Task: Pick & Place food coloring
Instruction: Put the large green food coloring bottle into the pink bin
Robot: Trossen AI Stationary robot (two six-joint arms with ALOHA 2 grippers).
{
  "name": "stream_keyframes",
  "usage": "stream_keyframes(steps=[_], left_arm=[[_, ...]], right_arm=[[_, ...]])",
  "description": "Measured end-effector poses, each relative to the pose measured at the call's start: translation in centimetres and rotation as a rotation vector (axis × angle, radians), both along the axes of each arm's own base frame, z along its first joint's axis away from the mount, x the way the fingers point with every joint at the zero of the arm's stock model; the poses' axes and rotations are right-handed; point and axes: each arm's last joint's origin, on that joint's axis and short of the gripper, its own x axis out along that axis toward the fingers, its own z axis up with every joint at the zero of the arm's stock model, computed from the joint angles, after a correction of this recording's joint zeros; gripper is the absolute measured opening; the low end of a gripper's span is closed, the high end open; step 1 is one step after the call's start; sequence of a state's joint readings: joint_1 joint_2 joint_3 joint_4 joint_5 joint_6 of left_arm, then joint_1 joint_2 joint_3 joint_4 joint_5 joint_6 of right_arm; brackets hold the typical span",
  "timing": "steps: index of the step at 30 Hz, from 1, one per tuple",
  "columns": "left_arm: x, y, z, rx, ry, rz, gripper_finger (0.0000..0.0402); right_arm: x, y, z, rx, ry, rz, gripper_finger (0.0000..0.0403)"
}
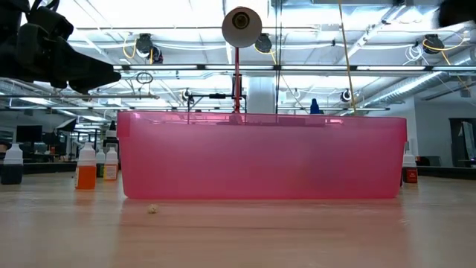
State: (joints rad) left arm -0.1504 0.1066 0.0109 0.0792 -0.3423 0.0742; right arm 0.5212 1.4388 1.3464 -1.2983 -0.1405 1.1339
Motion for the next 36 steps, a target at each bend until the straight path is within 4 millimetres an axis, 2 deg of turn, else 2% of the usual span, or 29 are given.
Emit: stream_keyframes(steps=[4, 8, 15, 21, 26, 36], left_arm=[[0.0, 0.0, 0.0, 0.0, 0.0, 0.0, 0.0225], [0.0, 0.0, 0.0, 0.0, -0.001, 0.0, 0.0225], [0.0, 0.0, 0.0, 0.0, 0.0, 0.0, 0.0225], [0.0, 0.0, 0.0, 0.0, 0.0, 0.0, 0.0225], [0.0, 0.0, 0.0, 0.0, -0.001, 0.0, 0.0225], [0.0, 0.0, 0.0, 0.0, 0.0, 0.0, 0.0225]], right_arm=[[-2.7, 2.0, 0.7, 0.029, 0.104, -0.145, 0.0121], [-3.9, 2.8, 0.8, 0.004, 0.141, -0.212, 0.0126], [-4.3, 4.0, -0.2, -0.022, 0.17, -0.327, 0.0147], [-4.7, 6.5, -2.4, 0.088, 0.133, -0.446, 0.0182], [-5.7, 8.1, -4.1, 0.163, 0.17, -0.534, 0.0189], [-6.8, 8.6, -5.5, 0.164, 0.204, -0.572, 0.0185]])
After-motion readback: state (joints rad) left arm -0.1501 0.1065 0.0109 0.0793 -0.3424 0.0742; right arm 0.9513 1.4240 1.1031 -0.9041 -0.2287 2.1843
